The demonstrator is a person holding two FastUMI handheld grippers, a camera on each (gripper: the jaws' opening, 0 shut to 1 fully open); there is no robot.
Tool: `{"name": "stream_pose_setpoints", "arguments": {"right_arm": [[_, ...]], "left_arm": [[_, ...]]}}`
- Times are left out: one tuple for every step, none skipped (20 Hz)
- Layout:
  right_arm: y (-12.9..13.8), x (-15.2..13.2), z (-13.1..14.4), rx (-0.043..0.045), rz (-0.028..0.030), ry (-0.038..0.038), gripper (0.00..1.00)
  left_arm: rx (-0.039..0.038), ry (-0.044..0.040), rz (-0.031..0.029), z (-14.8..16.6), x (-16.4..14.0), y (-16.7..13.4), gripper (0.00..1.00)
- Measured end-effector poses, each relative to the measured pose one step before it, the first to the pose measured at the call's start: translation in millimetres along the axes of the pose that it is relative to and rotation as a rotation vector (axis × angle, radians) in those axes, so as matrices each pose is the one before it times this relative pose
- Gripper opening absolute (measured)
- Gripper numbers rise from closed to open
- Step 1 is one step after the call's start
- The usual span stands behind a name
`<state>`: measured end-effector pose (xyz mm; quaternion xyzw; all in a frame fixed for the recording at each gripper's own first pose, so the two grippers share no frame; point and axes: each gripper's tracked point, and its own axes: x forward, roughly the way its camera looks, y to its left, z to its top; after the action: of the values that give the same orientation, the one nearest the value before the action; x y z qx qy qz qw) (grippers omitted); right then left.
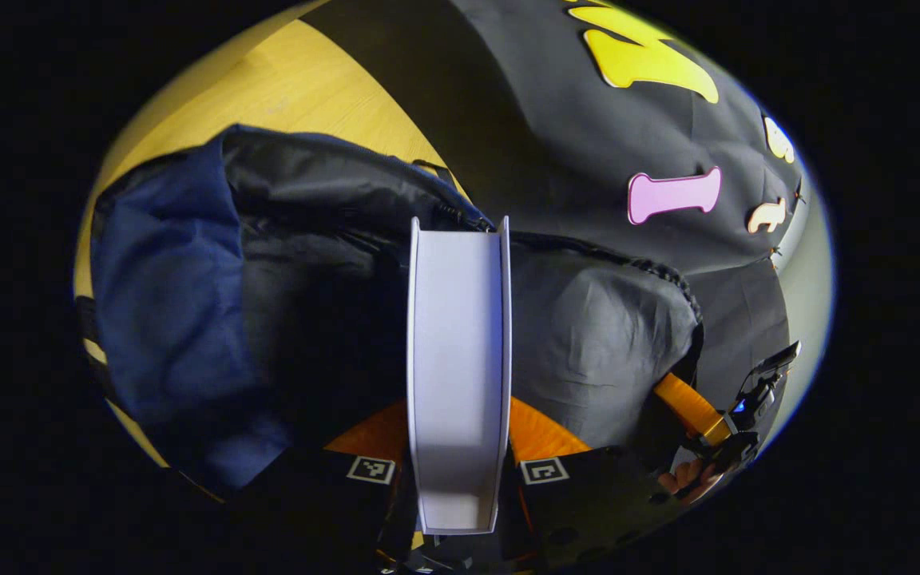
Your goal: Open the schoolbag, grab two books from the bookshelf and put them into the schoolbag.
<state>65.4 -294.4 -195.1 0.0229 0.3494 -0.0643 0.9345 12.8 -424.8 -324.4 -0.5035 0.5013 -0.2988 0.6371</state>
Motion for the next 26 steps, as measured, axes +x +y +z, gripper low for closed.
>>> {"name": "stream_pose_setpoints", "arguments": {"right_arm": [[2.03, 1.31, 0.86, -0.00561, 0.00060, -0.00084, 0.03], [2.36, 0.10, -0.24, -0.00305, 0.00305, 0.00172, 0.00], [2.62, 1.31, 0.12, -0.00039, 0.00416, 0.00157, 0.02], [1.53, 1.44, -0.30, -0.00150, 0.00224, 0.00330, 0.00], [1.25, 1.42, -0.14, -0.00010, 0.00302, 0.00239, 0.00], [1.78, 2.10, -1.59, 0.00163, 0.00507, 0.00602, 0.00], [0.76, 1.55, -2.08, -0.00067, 0.00319, 0.00442, 0.00], [0.70, 2.86, -1.34, -0.00169, 0.00119, 0.00572, 0.00], [0.96, 1.64, -0.80, 0.00167, 0.00215, 0.00252, 0.00], [1.03, 2.17, -0.37, -0.00196, 0.00087, 0.00265, 0.00], [0.38, 1.66, -1.02, -0.00415, 0.00084, 0.00085, 0.00], [0.39, -0.29, 0.14, -0.00407, 0.00078, -0.00006, 0.00], [0.99, 1.69, -0.19, -0.00736, -0.00161, -0.00081, 0.00], [0.10, 0.73, -0.87, -0.00939, -0.00184, -0.00071, 0.00], [-0.35, 0.11, -0.15, -0.00765, -0.00432, -0.00046, 0.00], [0.56, -1.05, -1.40, -0.00051, 0.00120, -0.00055, 0.00], [1.48, 0.16, -1.59, -0.00058, 0.00171, 0.00052, 0.00], [1.37, -1.16, -0.45, -0.00214, -0.00007, -0.00236, 0.00], [1.32, -0.42, -0.36, -0.00188, 0.00036, -0.00134, 0.00], [2.38, -1.18, -0.11, -0.00184, 0.00173, -0.00185, 0.00], [1.77, 0.03, -0.92, -0.00497, -0.00085, -0.00259, 0.00], [2.41, -0.50, 0.58, -0.00448, 0.00051, -0.00407, 0.02], [2.54, -0.83, -1.52, -0.00327, 0.00058, -0.00024, 0.02], [2.60, -1.75, 0.03, 0.00288, 0.00000, -0.00263, 0.00], [2.47, -1.51, 0.19, 0.00275, -0.00039, -0.00061, 0.00], [1.75, -0.02, -0.09, 0.00281, -0.00097, -0.00173, 0.00]], "left_arm": [[-0.02114, 0.00106, 0.00032, 0.55, 7.28, 4.61, 0.43], [-0.01450, 0.00136, 0.00958, 0.91, 7.39, 5.87, 0.43], [-0.01473, 0.00134, -0.00973, 1.50, 3.90, 2.48, 0.41], [-0.01467, 0.00669, -0.00535, -0.84, 2.87, 4.03, 0.44], [-0.01203, 0.01840, 0.02909, -0.20, 1.54, 7.20, 0.46], [-0.01295, 0.01371, 0.00887, -1.34, 0.74, 0.24, 0.47], [0.00484, 0.00813, 0.01584, 1.01, -1.23, 4.35, 0.56], [0.00505, 0.00900, 0.03668, 1.04, 0.12, 4.97, 0.58], [0.00131, 0.01134, 0.03444, 0.82, -1.88, 3.45, 0.63], [0.01391, 0.01966, 0.05078, -1.34, -2.49, 6.87, 0.66], [0.00822, 0.00912, 0.05152, 0.03, -3.49, 8.06, 0.72], [0.00590, 0.01009, 0.06178, 0.08, -4.44, 9.95, 0.75], [-0.00429, 0.01740, 0.05345, -2.36, -7.28, 6.94, 0.88], [-0.00829, 0.01301, 0.04383, -2.72, -10.41, 1.23, 0.89], [0.01088, 0.01142, 0.03943, -1.91, -12.15, 0.00, 0.81], [0.02817, 0.01751, 0.04525, -2.65, -14.61, 2.75, 0.81], [0.03855, 0.00780, 0.03755, -2.76, -12.57, -1.04, 0.82], [0.05412, -0.01207, 0.04244, 0.77, -15.30, 0.94, 0.82], [0.05674, -0.01075, 0.04412, 2.34, -13.90, 2.63, 0.82], [0.05738, -0.01262, 0.05832, 3.02, -12.73, 8.06, 0.83], [0.05694, -0.01959, 0.05883, 4.75, -17.89, 9.51, 0.91], [0.04173, -0.02885, 0.04655, 7.21, -16.29, 7.01, 1.00], [0.02885, -0.02896, 0.02055, 7.07, -18.13, 3.30, 1.00], [0.02569, -0.02672, 0.01948, 5.42, -17.26, 2.55, 1.00], [0.02679, -0.02330, 0.01861, 3.97, -17.22, 6.29, 0.99], [0.02666, -0.01782, 0.01239, -0.18, -15.31, 6.50, 1.00]]}}
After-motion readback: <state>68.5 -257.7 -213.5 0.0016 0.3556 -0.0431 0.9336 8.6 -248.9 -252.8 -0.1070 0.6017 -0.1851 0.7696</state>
